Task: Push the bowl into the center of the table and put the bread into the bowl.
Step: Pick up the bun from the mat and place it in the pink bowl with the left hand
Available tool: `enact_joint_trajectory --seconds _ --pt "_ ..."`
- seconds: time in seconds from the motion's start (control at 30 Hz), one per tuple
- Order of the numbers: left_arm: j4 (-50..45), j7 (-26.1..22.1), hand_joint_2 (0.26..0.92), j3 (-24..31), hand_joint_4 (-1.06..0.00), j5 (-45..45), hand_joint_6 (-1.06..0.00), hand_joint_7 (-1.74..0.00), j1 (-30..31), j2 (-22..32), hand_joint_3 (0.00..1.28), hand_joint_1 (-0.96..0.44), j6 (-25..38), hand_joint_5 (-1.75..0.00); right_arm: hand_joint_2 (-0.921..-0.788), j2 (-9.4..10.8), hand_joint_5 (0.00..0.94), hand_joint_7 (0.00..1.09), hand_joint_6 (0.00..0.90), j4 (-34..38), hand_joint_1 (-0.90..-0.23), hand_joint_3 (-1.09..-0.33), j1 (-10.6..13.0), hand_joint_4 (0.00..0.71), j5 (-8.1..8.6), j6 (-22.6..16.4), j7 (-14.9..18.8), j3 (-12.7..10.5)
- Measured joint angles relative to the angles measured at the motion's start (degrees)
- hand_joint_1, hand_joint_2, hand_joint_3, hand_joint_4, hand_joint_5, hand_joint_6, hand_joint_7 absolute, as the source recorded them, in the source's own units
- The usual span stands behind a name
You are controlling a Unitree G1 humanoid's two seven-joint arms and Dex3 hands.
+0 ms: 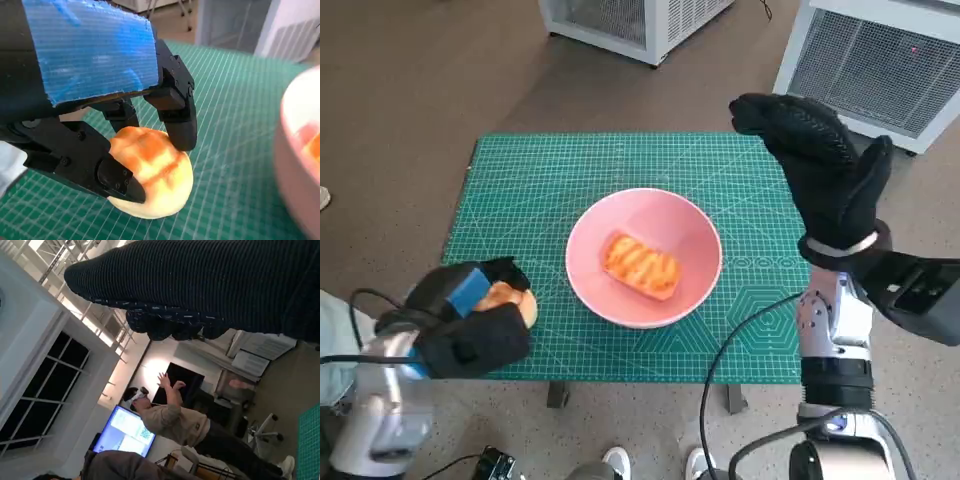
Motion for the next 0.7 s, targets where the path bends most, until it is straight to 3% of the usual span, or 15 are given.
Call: enact_joint_trajectory --seconds 0.37,0.7 --pt "-6.84 -0.69 0.909 5.32 -0.78 -2.82 -0.66 -1.19 -4.20 0.79 0.03 0.00 0.52 -1.01 -0.921 0.20 0.081 0.57 -0.001 0.01 -0.771 -0.829 0.00 0.111 0.06 0.01 0.11 -0.01" --pt "-11.53 -0.09 0.905 6.08 -0.81 -3.53 -0.67 -1.18 -11.63 0.60 0.03 0.00 -0.11 -0.98 -0.921 0.20 0.085 0.58 -0.001 0.34 -0.777 -0.825 0.00 0.110 0.06 -0.24 0.44 -0.09"
